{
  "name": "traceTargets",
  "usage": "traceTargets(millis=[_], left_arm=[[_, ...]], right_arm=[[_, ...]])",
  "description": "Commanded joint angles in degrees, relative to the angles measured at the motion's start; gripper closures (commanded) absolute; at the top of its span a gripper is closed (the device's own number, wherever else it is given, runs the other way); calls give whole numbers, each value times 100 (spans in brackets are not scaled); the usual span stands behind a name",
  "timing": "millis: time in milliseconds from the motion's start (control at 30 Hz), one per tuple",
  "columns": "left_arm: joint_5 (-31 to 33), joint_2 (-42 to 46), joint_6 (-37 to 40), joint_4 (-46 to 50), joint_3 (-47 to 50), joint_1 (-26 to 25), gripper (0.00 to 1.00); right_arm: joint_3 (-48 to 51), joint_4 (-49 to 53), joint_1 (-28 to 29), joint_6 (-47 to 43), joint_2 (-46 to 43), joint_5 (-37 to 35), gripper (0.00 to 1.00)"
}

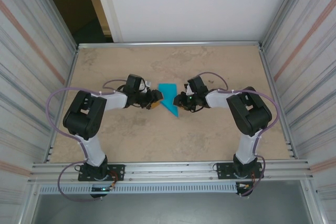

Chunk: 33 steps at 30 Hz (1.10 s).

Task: Fold a paper plane with a square sheet of paper (pick it up from the middle)
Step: Third fold the triangle at the center of the table.

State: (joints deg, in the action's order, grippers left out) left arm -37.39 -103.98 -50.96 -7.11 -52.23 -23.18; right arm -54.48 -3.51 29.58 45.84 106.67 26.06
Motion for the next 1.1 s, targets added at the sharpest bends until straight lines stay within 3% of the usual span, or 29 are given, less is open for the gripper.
traceTargets(millis=[0, 400, 667, 1067], left_arm=[[100, -118, -47, 201, -237, -46, 53], [-362, -725, 141, 235, -782, -124, 54], [-997, -825, 497, -288, -810, -134, 61], [-1361, -859, 1311, 39, -947, -69, 74]], right_arm=[[-6, -46, -73, -138, 133, 230, 69], [11, 49, -322, -177, 252, 430, 73], [-184, 287, -358, -340, 131, 509, 73], [-538, 735, -232, -599, 93, 140, 74]])
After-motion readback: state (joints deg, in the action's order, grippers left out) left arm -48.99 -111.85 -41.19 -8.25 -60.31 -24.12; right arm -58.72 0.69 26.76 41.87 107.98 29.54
